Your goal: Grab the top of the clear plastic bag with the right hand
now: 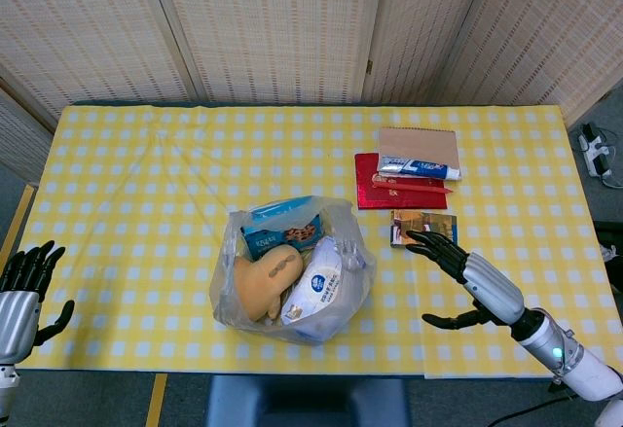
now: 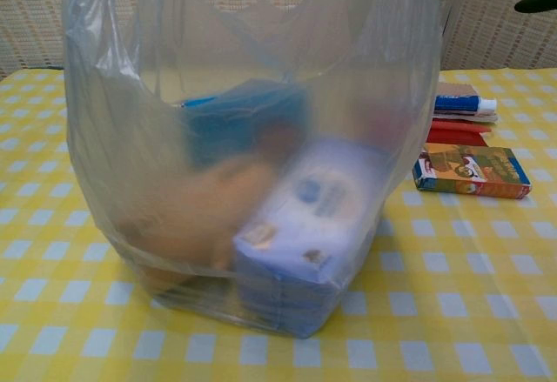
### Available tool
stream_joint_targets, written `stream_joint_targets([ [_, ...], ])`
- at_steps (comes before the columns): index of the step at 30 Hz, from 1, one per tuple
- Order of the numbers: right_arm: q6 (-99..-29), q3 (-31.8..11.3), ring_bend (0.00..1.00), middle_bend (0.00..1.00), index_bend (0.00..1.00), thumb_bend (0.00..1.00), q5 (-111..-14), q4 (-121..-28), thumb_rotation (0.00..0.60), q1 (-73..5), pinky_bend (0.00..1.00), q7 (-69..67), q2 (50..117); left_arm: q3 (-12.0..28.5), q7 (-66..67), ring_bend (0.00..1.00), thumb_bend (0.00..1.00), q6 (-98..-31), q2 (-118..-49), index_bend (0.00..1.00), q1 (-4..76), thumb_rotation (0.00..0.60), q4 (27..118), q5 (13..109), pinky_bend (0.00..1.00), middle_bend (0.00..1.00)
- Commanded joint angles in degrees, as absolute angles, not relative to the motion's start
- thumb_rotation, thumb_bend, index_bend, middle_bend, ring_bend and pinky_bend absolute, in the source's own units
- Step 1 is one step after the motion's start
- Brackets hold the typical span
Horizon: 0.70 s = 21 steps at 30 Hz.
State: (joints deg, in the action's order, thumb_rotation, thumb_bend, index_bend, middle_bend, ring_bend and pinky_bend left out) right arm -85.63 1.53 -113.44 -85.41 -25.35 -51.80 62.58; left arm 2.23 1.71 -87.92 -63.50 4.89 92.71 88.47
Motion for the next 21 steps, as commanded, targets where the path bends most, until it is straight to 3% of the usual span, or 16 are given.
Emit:
stream_joint_targets([
  [1, -85.6, 1.5, 0.03, 0.00, 0.00, 0.27, -114.2, -85.0, 0.600, -28.3, 0.00, -55.6, 63.6, 2.3, 1.3, 0.01, 0.43, -88.1, -63.3, 0.05, 4.8, 0.600, 92.7, 88.4, 0.00, 0.06],
  [21, -84.4, 3.1, 0.07, 0.05, 0.00, 0.26, -114.1, -83.3, 0.600, -37.6, 0.00, -67.8, 68.4, 2.7, 0.9, 0.02, 0.43, -87.5, -63.2, 0.05, 5.0, 0.600, 92.4, 87.6, 0.00, 0.06],
])
